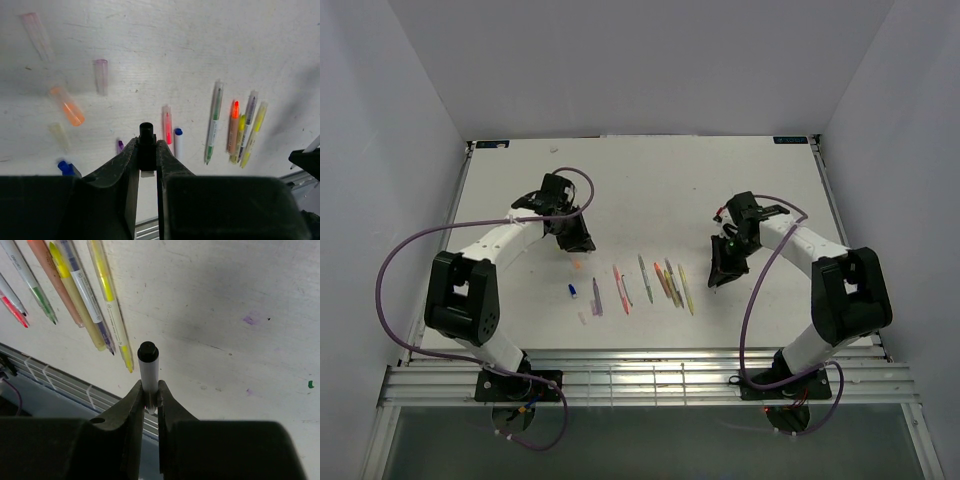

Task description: Open the pen caps

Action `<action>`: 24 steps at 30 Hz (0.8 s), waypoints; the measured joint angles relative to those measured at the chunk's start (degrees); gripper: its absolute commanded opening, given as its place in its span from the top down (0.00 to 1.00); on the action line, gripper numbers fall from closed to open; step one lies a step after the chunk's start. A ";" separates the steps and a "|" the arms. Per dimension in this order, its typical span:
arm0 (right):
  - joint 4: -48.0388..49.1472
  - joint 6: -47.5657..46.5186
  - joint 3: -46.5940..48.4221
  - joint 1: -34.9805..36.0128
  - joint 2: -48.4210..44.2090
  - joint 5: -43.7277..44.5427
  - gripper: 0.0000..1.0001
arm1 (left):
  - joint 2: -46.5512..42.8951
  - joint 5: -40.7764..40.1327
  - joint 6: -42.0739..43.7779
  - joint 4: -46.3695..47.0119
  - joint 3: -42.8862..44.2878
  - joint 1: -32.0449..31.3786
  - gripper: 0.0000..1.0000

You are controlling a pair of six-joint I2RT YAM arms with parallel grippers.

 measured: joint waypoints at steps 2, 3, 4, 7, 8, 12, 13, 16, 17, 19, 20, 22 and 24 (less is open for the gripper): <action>-0.17 -0.55 -0.68 0.48 0.00 0.66 0.92 | 0.52 -1.68 0.79 -0.39 0.70 0.57 1.00; -0.24 -0.79 -0.72 0.76 0.00 1.03 0.92 | 0.55 -2.25 1.07 -0.52 0.87 0.76 1.00; -0.20 -1.11 -0.72 1.03 0.00 1.29 0.92 | 0.55 -3.06 1.38 -0.76 1.05 1.01 1.00; -0.07 -1.70 -0.85 1.53 0.00 1.70 0.92 | 0.52 -5.92 2.19 -1.44 1.09 2.05 1.00; -0.09 -1.84 -1.01 1.68 0.00 1.81 0.92 | 0.42 -6.91 2.54 -1.68 0.92 2.40 1.00; 0.02 -2.14 -1.73 2.25 0.33 2.05 0.92 | -1.42 -10.73 3.54 -2.19 -1.70 3.37 1.00; 0.20 -2.21 -1.75 2.36 0.63 2.01 0.92 | -2.05 -11.65 3.76 -2.64 -2.51 3.56 1.00; 0.76 -2.29 -1.75 2.56 1.81 1.68 0.92 | -3.54 -13.77 4.46 -3.85 -4.17 4.02 1.00; 1.01 -2.34 -1.75 2.60 2.29 1.64 0.92 | -3.85 -14.21 4.63 -4.00 -4.44 4.15 1.00; 1.55 -2.51 -1.75 2.69 3.30 1.62 0.91 | -4.22 -15.34 5.07 -4.48 -4.76 4.28 1.00; 1.68 -2.67 -1.75 2.78 3.74 1.64 0.91 | -4.24 -15.85 5.18 -4.61 -4.92 4.39 1.00; 1.73 -2.89 -1.75 2.93 4.46 1.66 0.89 | -4.24 -16.76 5.51 -4.79 -5.31 4.52 1.00; 1.79 -2.97 -1.75 2.99 5.01 1.66 0.87 | -4.22 -17.64 5.66 -5.03 -5.84 4.59 1.00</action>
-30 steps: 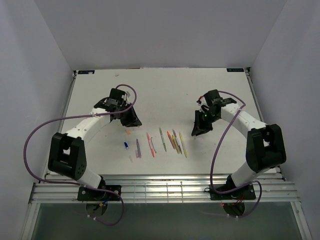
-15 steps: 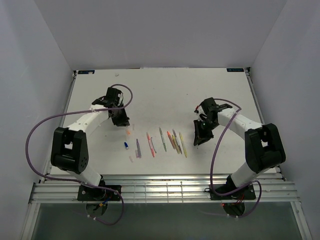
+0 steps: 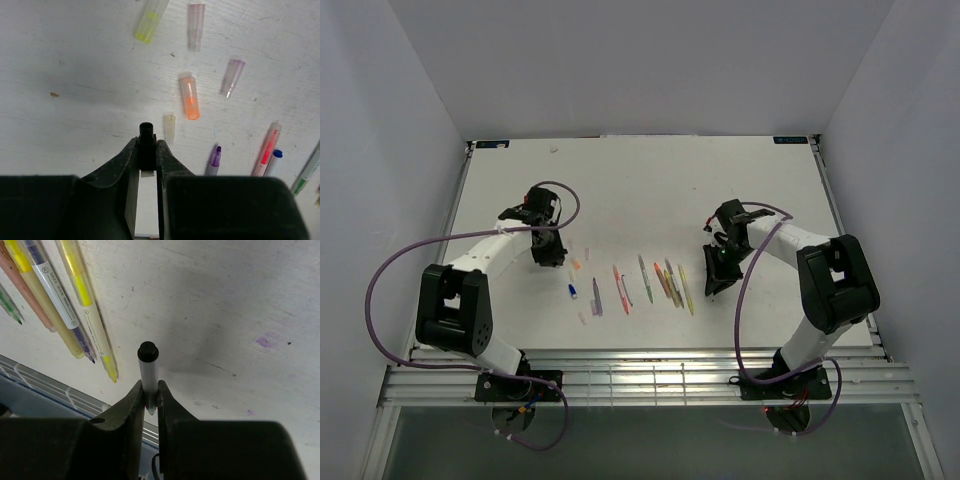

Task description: Open the pen caps

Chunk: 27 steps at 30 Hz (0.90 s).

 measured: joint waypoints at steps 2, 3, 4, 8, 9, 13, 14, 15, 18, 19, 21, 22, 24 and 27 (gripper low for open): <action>0.09 -0.09 0.00 0.15 0.26 0.02 0.85 | 0.00 -0.90 0.11 -0.13 -0.59 0.02 1.00; 0.11 -0.11 -0.02 0.24 0.26 0.02 0.85 | 0.11 -1.38 0.09 -0.17 -0.83 0.02 1.00; 0.11 -0.11 -0.04 0.28 0.26 0.02 0.85 | 0.35 -1.81 0.11 -0.17 -0.96 0.04 1.00; 0.48 -0.11 -0.35 0.61 0.28 0.04 0.83 | 2.45 -2.93 0.09 0.90 -2.12 0.04 1.00; 0.59 -0.09 -0.57 0.66 0.28 0.04 0.82 | 2.95 -3.08 0.09 1.11 -2.34 0.04 1.00; 0.81 -0.09 -0.87 0.94 0.31 0.04 0.79 | 5.40 -3.56 0.04 2.08 -2.64 0.07 1.00; 0.83 -0.09 -0.90 1.03 0.31 0.04 0.78 | 5.95 -3.65 0.04 2.32 -2.64 0.07 1.00; 0.87 -0.09 -0.90 1.11 0.31 0.04 0.75 | 6.51 -3.76 0.04 2.51 -2.62 0.07 0.99; 0.96 -0.09 -0.90 1.44 0.33 0.09 0.72 | 7.52 -3.96 0.04 3.02 -2.29 0.11 0.89; 0.96 -0.09 -0.90 1.49 0.33 0.17 0.71 | 7.56 -3.98 0.04 3.26 -2.29 0.13 0.87; 0.96 -0.09 -0.90 1.60 0.33 0.46 0.69 | 7.72 -4.00 0.04 3.28 -2.19 0.15 0.81; 0.96 -0.07 -0.90 1.62 0.33 0.52 0.69 | 7.85 -4.00 0.04 3.28 -2.10 0.15 0.77; 0.96 -0.09 -0.90 1.75 0.33 0.74 0.68 | 7.93 -3.98 0.04 3.28 -1.99 0.15 0.74; 0.96 -0.07 -0.90 1.75 0.35 1.05 0.68 | 7.93 -4.07 0.04 3.26 -1.99 0.15 0.68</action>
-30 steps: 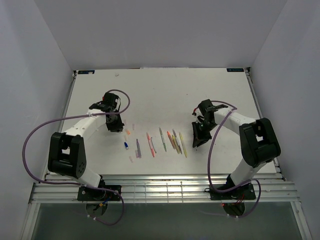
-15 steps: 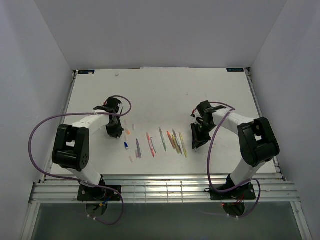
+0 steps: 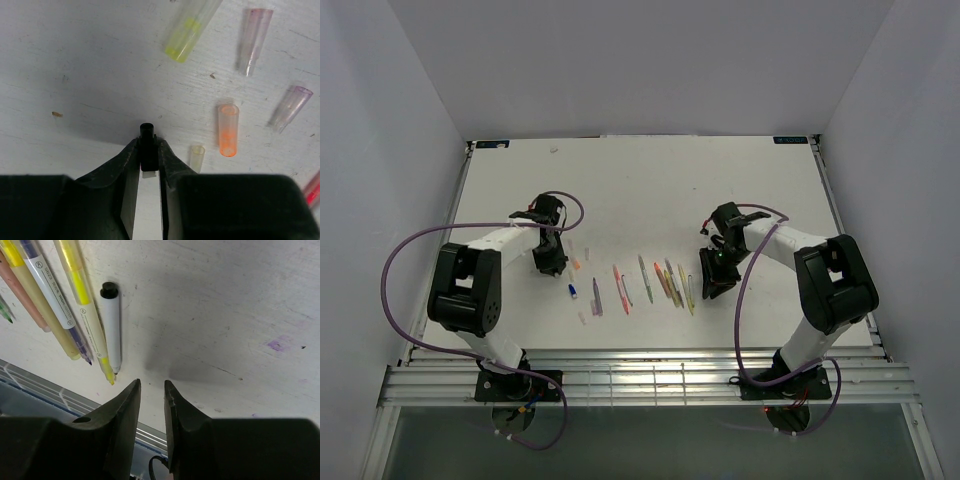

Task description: Open the pen caps

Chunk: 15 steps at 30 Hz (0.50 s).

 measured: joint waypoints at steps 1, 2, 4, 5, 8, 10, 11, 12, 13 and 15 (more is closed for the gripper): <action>0.00 0.00 0.02 0.00 0.00 0.11 0.67 | 0.00 -0.09 -0.04 0.02 0.00 0.02 0.67; 0.00 0.02 0.02 0.00 0.00 0.17 0.67 | 0.00 -0.09 -0.15 0.07 0.00 0.04 0.61; -0.07 0.02 0.20 0.00 0.00 0.31 0.66 | -0.02 0.00 -0.26 0.13 0.00 0.13 0.55; -0.04 0.02 0.35 0.04 0.00 0.37 0.66 | -0.09 0.02 -0.35 0.15 -0.02 0.13 0.50; -0.24 0.02 1.20 0.04 0.00 0.50 0.62 | -0.74 0.15 -0.57 0.20 -0.50 0.15 0.45; -0.26 0.00 1.75 0.04 0.00 0.52 0.61 | -1.44 0.17 -0.72 -0.09 -0.83 0.15 0.45; -0.24 0.02 1.92 0.04 -0.02 0.52 0.61 | -1.86 0.15 -0.79 -0.22 -0.96 0.15 0.44; -0.26 0.00 2.08 0.07 -0.02 0.52 0.61 | -2.23 0.17 -0.83 -0.33 -1.03 0.15 0.44; -0.24 0.00 2.14 0.04 -0.13 0.52 0.61 | -2.62 0.17 -0.85 -0.48 -1.03 0.15 0.44; -0.35 0.00 2.14 0.04 -0.59 0.61 0.60 | -3.48 0.15 -0.98 -0.83 -1.03 0.15 0.43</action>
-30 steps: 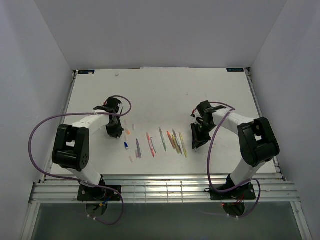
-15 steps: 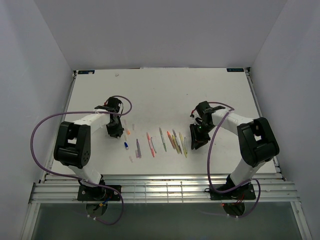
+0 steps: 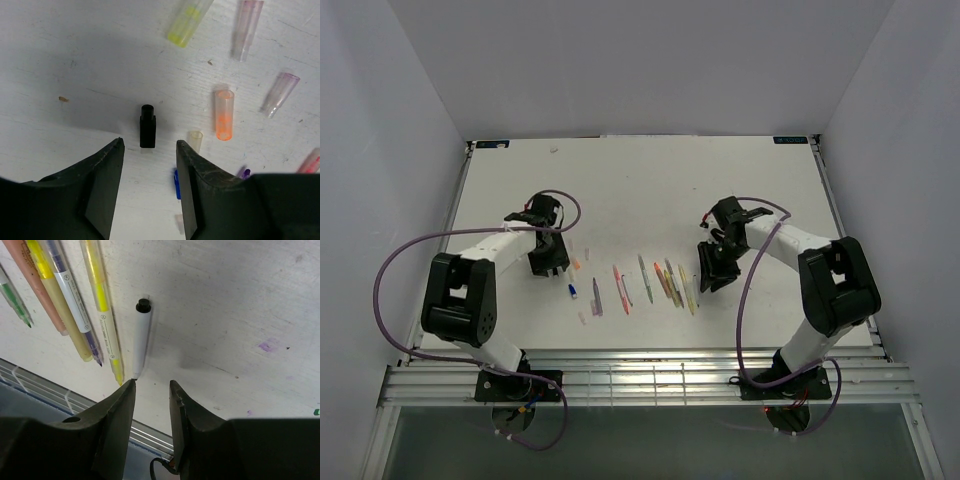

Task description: Open the pen caps

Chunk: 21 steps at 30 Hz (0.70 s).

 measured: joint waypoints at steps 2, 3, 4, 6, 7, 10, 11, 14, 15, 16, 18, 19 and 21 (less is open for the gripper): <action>-0.13 0.02 0.00 0.02 -0.85 0.17 0.57 | -1.09 0.00 -0.26 -0.61 0.00 0.00 0.41; -0.33 0.00 0.00 0.02 -1.42 0.35 0.56 | -1.70 0.02 -0.39 -0.83 0.00 0.02 0.40; -0.59 0.02 0.00 0.02 -2.10 0.52 0.55 | -2.38 0.04 -0.59 -1.05 0.00 0.00 0.39; -1.03 0.09 0.00 0.02 -3.45 0.79 0.50 | -4.13 0.26 -0.96 -1.64 0.04 0.00 0.39; -1.14 0.11 0.00 0.02 -4.17 0.87 0.48 | -5.09 0.57 -1.22 -2.05 0.11 0.02 0.38; -1.62 0.37 -0.04 0.00 -6.38 1.11 0.34 | -7.74 1.75 -2.29 -3.17 0.96 0.02 0.38; -1.81 0.44 -0.13 0.02 -7.17 1.20 0.11 | -8.55 2.60 -2.86 -3.39 1.25 0.02 0.37; -2.62 0.90 -0.72 0.02 -10.21 1.66 0.10 | -10.93 5.81 -5.11 -3.41 1.53 0.02 0.35; -2.78 1.22 -1.22 0.02 -11.43 1.79 0.10 | -11.91 7.28 -6.01 -3.45 1.53 0.04 0.28; -3.15 1.49 -1.79 0.02 -12.68 1.90 0.10 | -13.09 9.03 -6.88 -3.37 1.51 0.04 0.03; -3.65 1.88 -3.41 0.02 -15.23 2.08 0.10 | -16.11 12.66 -9.49 -2.32 0.72 0.04 0.02; -3.91 2.08 -4.44 0.02 -16.65 2.08 0.10 | -17.92 14.29 -11.04 -1.44 -0.09 0.04 0.02; -4.00 2.67 -7.06 0.02 -19.69 1.84 0.10 | -22.05 18.64 -14.29 1.38 -3.10 0.04 0.02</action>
